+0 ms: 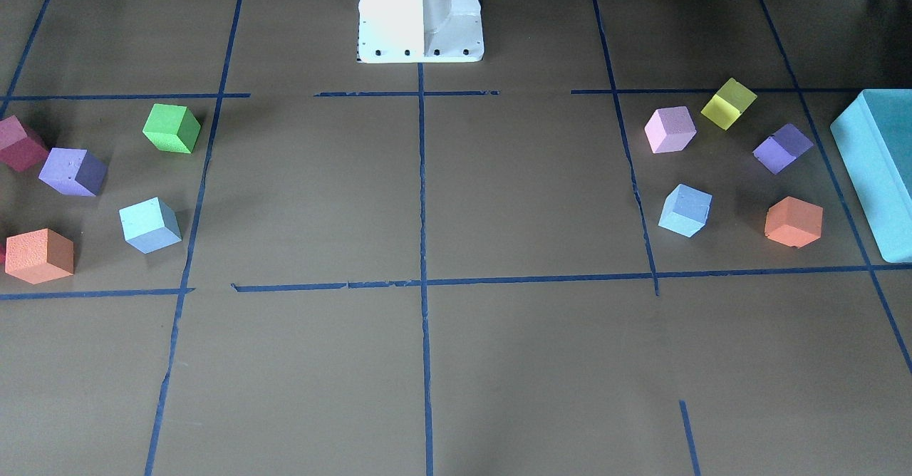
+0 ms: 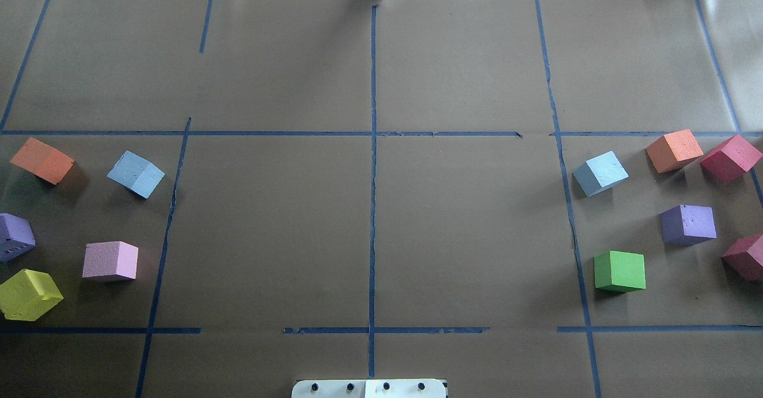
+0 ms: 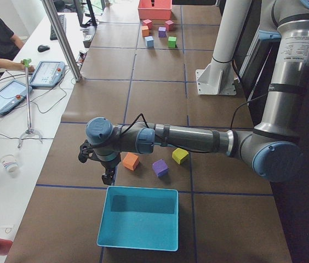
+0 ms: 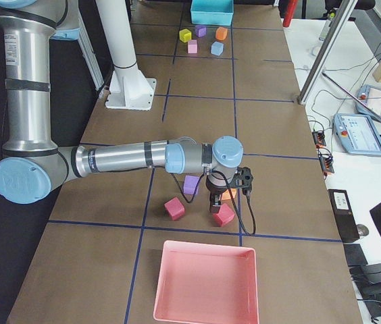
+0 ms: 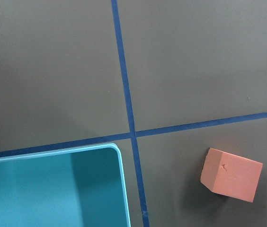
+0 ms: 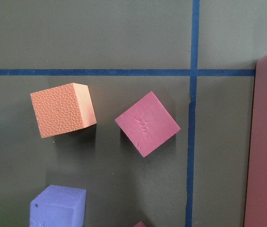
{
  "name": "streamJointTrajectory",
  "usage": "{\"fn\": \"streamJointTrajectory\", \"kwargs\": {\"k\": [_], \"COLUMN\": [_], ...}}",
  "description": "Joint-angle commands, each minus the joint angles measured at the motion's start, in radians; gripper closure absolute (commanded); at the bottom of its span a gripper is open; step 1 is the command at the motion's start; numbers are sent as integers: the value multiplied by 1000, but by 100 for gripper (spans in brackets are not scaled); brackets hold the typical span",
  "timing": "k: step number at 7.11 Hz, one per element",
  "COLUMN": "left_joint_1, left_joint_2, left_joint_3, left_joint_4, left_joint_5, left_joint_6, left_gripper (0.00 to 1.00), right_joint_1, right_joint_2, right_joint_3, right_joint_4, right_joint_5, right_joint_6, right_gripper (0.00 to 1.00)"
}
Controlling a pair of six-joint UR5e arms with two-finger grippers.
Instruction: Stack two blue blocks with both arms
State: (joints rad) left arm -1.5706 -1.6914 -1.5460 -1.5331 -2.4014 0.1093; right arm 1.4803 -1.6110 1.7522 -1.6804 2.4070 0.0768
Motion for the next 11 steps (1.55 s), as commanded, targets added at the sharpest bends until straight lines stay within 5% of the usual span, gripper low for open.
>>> {"fn": "streamJointTrajectory", "kwargs": {"k": [1,3,4,7,11], "left_joint_1": [1,1,1,1,1], "left_joint_2": [25,64,68,107,111], "left_joint_3": [-16,-29,-31,-52,-59], "left_joint_4": [-10,-15,-15,-41,-50], "left_joint_5": [-13,-13,-13,-85,-108], "left_joint_6": [1,7,7,6,3], "left_gripper": [0,0,0,0,0], "right_joint_1": [-2,-12,-116,-322,-523], "right_joint_2": [0,2,35,121,221], "right_joint_3": [1,7,33,30,-5], "right_joint_4": [2,2,55,322,368], "right_joint_5": [3,70,61,-73,-250], "right_joint_6": [-2,-2,1,201,506], "right_gripper": [0,0,0,0,0]}}
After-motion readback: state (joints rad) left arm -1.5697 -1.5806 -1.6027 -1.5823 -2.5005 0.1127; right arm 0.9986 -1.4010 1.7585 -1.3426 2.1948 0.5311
